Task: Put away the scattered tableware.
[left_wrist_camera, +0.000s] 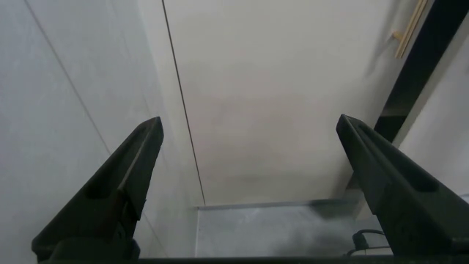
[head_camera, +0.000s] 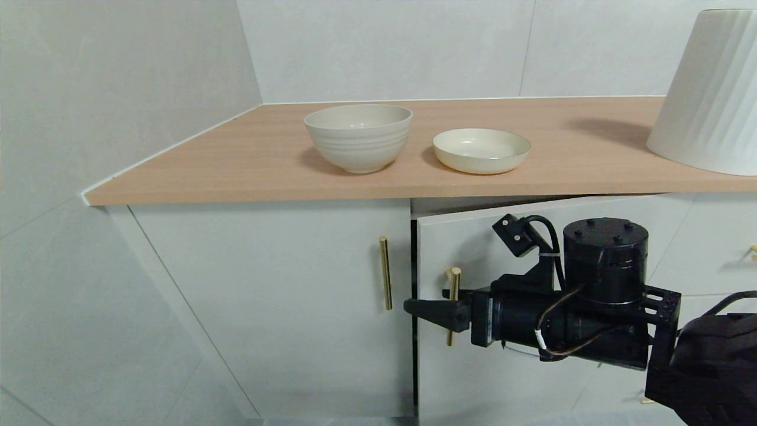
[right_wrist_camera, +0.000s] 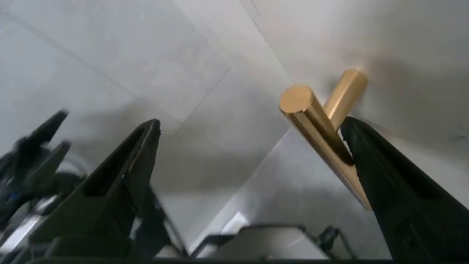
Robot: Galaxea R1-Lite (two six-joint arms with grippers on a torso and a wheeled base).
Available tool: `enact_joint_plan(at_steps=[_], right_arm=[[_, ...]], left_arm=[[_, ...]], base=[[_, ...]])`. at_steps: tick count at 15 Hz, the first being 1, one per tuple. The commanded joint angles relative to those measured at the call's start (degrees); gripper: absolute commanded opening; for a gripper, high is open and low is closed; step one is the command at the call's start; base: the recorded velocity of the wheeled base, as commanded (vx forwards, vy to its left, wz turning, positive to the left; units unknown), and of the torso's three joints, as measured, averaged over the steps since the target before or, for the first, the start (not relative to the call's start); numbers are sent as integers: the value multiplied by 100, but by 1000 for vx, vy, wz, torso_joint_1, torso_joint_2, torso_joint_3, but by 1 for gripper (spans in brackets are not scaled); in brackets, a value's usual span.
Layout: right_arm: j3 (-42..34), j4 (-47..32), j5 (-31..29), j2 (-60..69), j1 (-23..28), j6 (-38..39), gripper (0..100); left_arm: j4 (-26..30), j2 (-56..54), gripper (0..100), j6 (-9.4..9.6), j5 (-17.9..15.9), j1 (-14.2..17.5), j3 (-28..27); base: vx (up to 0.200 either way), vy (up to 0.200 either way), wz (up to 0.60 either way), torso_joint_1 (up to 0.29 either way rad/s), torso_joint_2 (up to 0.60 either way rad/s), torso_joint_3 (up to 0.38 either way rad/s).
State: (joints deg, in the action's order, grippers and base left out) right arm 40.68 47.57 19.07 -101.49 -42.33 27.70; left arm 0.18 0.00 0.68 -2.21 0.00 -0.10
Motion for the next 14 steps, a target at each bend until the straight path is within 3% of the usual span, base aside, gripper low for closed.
enact_joint_plan(at_steps=[1,5,11,14], right_arm=[[-78,-406,405,428,31,8,100],[-95,-1048,1178,911,225,-1,100],[-148,-1092,1196,955,234,-1,100],[-183,-1083,1196,947,225,-10,100]], left_arm=[[-1,0,100,2,1,0,1],[-1,0,100,2,1,0,1],[-1,0,100,11,1,0,1],[-18,0,100,143,-25,0,10]], base=[[0,0,0,0,0,0],[0,0,0,0,0,0],[0,0,0,0,0,0],[0,0,0,0,0,0]])
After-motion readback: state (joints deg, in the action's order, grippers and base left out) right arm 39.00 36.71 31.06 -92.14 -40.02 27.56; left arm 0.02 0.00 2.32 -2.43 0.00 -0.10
